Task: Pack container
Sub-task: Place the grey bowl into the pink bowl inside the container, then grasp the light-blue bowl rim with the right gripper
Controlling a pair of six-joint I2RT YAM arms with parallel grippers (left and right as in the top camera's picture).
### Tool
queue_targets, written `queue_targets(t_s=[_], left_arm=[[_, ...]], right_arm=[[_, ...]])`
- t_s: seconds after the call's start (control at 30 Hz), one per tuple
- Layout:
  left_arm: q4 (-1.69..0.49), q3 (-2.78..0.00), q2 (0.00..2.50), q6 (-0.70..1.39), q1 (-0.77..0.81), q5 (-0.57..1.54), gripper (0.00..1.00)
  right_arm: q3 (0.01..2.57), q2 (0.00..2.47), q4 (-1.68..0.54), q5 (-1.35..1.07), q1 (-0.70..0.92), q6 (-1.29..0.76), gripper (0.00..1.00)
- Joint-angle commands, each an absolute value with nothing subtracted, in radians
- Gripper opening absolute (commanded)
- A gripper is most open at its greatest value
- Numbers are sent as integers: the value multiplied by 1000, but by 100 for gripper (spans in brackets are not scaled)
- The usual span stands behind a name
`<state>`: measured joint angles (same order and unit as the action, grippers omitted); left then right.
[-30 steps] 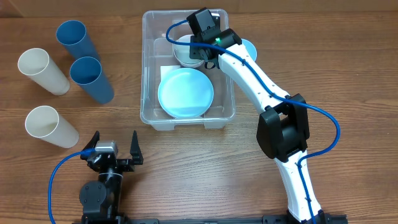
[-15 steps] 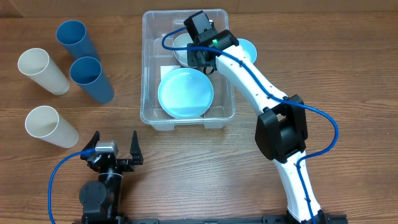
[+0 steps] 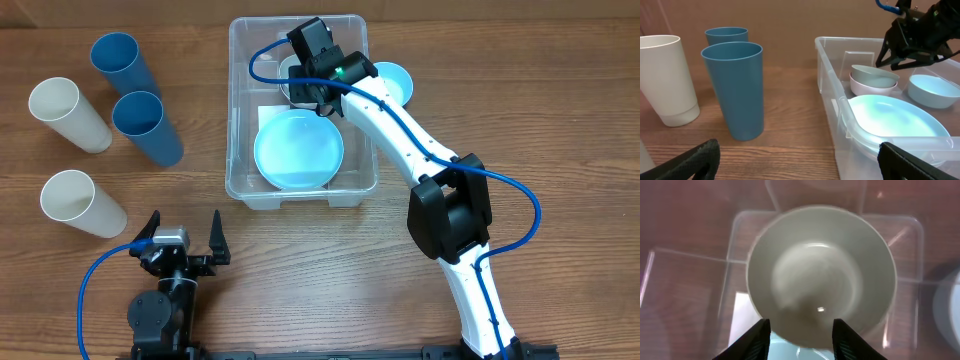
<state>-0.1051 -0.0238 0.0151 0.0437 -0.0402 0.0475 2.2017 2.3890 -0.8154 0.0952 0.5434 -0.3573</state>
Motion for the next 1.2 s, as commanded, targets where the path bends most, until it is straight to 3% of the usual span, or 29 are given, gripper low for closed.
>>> queue_targets(t_s=[0.0, 0.4, 0.6, 0.73, 0.93, 1.17], left_arm=[[-105, -20, 7, 22, -46, 45, 100], [-105, -20, 7, 22, -45, 45, 100], [-105, -20, 7, 22, -46, 44, 100], [-105, -20, 6, 22, -45, 45, 100], [-105, -20, 6, 22, -46, 44, 100], [-105, -20, 6, 22, -46, 45, 100]], right_arm=[[2148, 2383, -778, 91, 545, -343, 42], [2202, 2378, -774, 91, 545, -280, 41], [2591, 2356, -1062, 162, 516, -327, 42], [2731, 2356, -1256, 199, 328, -483, 42], [2566, 2372, -1334, 71, 68, -556, 43], [2226, 2374, -1061, -55, 77, -490, 42]])
